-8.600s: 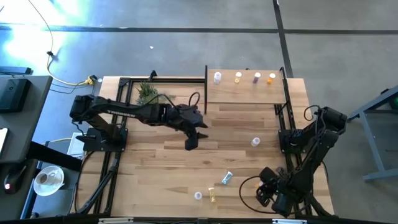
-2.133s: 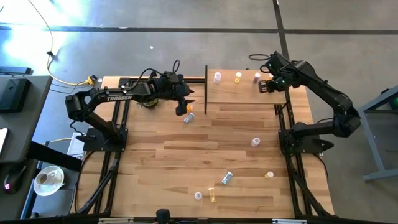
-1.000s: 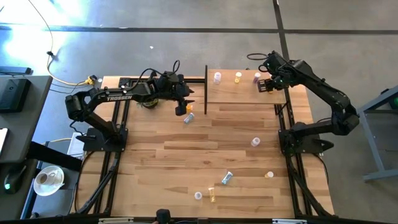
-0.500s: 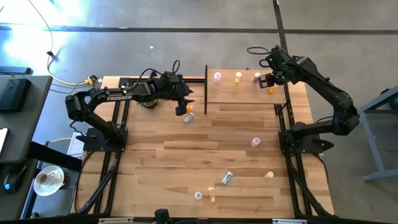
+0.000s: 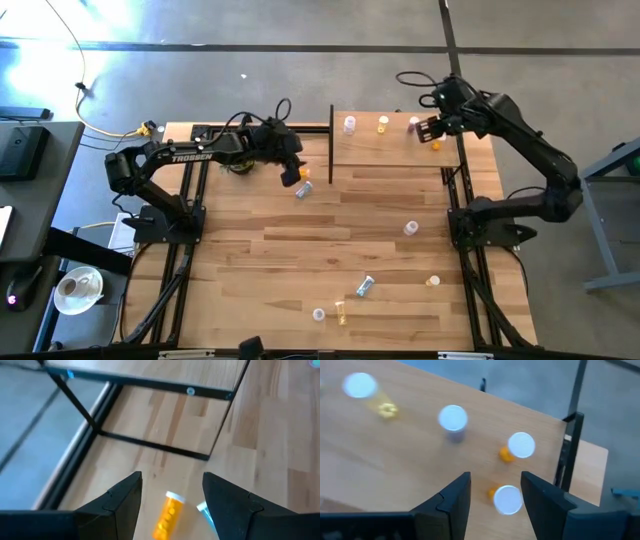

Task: Pick and place medicine bottles onto shelf by color
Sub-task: Put the top blue pill bottle aligned with the other blue pill bottle on the shelf

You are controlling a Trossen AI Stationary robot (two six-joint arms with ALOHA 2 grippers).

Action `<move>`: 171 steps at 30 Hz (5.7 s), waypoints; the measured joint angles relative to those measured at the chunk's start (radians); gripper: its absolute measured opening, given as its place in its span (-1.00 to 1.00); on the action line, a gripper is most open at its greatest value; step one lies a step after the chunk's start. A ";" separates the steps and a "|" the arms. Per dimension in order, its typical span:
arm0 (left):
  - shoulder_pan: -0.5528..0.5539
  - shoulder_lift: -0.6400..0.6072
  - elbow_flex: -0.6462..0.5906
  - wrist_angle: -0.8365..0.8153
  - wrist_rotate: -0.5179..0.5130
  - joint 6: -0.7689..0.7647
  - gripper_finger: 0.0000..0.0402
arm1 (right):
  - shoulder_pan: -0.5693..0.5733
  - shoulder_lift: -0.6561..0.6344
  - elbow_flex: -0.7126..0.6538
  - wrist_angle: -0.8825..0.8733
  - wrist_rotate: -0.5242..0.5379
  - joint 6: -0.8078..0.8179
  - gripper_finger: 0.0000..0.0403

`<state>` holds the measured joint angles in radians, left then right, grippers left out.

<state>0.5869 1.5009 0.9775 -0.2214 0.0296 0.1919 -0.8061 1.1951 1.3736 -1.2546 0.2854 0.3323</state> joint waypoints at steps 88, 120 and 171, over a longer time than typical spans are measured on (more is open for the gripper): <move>-0.181 0.249 -0.099 0.076 0.233 -0.223 -0.51 | 0.611 -0.045 -0.261 0.407 -0.057 0.112 -0.18; -0.296 0.245 -0.097 0.937 0.349 -0.135 -0.52 | 0.624 -0.045 -0.261 0.757 -0.383 -0.313 -0.18; -0.291 0.245 -0.059 1.034 0.167 -0.102 -0.52 | 0.624 0.021 -0.261 0.821 -0.425 -0.330 -0.37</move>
<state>0.2962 1.7454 0.9188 0.8123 0.1963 0.0897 -0.1825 1.2160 1.1130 -0.4341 -0.1397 0.0019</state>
